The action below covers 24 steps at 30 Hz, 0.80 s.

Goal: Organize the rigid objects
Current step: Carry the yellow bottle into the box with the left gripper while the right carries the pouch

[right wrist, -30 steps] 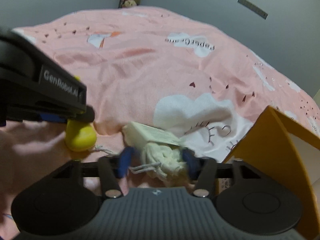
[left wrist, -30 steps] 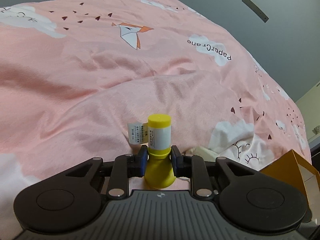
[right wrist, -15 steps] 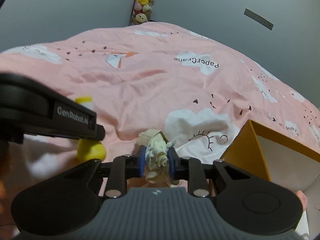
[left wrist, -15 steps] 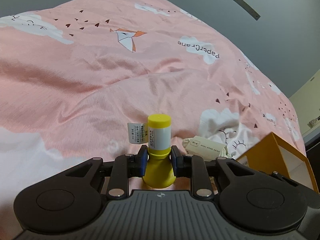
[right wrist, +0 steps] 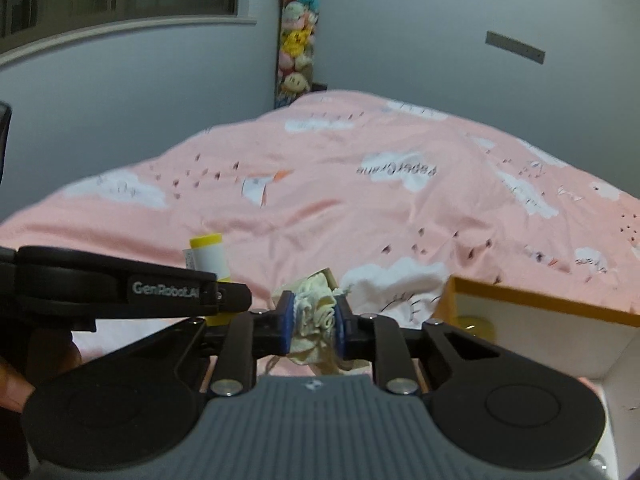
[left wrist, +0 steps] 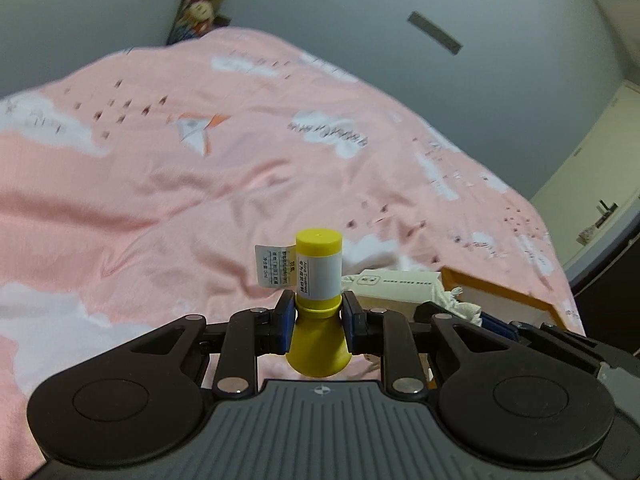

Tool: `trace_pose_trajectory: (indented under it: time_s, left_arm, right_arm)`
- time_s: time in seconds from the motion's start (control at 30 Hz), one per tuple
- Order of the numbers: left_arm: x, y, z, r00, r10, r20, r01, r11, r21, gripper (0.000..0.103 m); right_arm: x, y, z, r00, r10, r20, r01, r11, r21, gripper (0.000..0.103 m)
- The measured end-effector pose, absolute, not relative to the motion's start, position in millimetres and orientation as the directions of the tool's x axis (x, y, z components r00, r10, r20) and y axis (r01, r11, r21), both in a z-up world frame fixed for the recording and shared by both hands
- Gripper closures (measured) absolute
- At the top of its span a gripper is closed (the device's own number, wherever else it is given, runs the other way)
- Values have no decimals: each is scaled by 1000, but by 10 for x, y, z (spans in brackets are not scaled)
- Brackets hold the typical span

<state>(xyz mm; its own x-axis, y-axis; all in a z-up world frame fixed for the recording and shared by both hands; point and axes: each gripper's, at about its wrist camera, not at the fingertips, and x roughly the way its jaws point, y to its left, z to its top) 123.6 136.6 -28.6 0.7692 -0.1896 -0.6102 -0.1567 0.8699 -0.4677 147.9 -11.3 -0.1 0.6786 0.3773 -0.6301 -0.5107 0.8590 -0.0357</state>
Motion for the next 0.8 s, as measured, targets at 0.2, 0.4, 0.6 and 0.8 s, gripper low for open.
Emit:
trace_pose_trajectory:
  time_s: [0.2, 0.4, 0.6, 0.8]
  left_arm:
    - [1285, 1095, 34, 790, -254, -559, -46, 883, -466, 76]
    - [1434, 633, 232, 770, -370, -520, 107, 878, -466, 76]
    - [1711, 94, 238, 698, -488, -524, 239, 849, -472, 76]
    - [2066, -432, 91, 595, -543, -593, 309, 835, -456, 76]
  right_arm:
    - [1481, -531, 373, 717, 384, -582, -466, 885, 10, 85]
    - [1588, -1105, 656, 757, 326, -567, -400, 917, -7, 85]
    - [1773, -1720, 694, 753, 204, -625, -313, 947, -68, 85]
    - [2009, -2165, 448, 711, 77, -699, -272, 947, -173, 85]
